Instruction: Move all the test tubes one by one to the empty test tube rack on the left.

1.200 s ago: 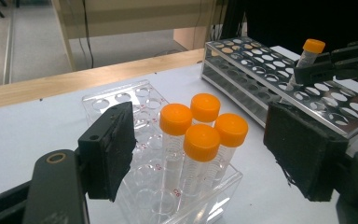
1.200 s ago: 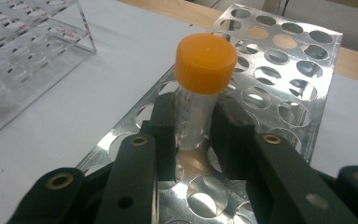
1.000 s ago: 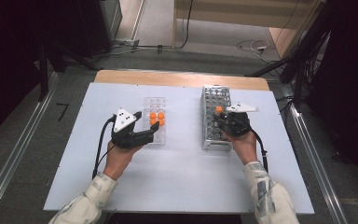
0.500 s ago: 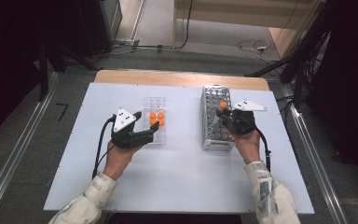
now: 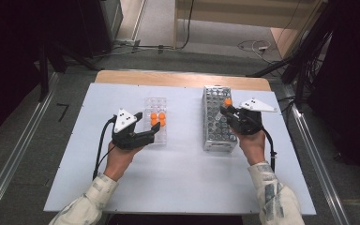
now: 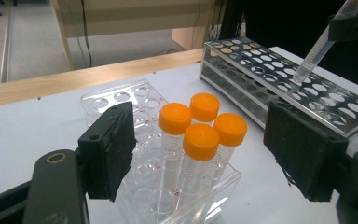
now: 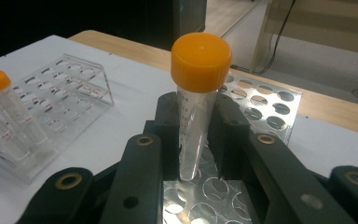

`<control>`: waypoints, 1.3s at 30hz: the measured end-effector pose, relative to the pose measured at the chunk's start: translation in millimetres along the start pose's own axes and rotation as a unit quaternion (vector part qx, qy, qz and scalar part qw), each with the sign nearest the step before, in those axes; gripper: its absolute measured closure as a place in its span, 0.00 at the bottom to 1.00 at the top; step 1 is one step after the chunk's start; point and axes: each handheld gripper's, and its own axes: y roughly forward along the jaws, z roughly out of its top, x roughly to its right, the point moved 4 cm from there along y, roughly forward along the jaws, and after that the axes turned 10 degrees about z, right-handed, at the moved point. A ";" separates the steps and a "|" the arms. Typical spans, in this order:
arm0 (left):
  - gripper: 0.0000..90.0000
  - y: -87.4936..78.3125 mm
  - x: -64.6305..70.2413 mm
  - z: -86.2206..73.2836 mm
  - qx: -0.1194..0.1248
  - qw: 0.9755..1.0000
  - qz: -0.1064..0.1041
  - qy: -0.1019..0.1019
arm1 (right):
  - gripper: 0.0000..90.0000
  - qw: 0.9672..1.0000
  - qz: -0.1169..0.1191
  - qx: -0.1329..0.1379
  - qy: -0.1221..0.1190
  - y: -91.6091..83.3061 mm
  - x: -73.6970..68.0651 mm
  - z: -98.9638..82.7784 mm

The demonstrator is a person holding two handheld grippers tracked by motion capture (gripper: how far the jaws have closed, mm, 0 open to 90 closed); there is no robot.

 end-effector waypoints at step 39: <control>0.28 -9.8 18.9 4.3 0.010 0.999 -0.035 0.007 | 0.80 0.993 0.115 -0.030 -0.028 5.9 -75.6 -16.9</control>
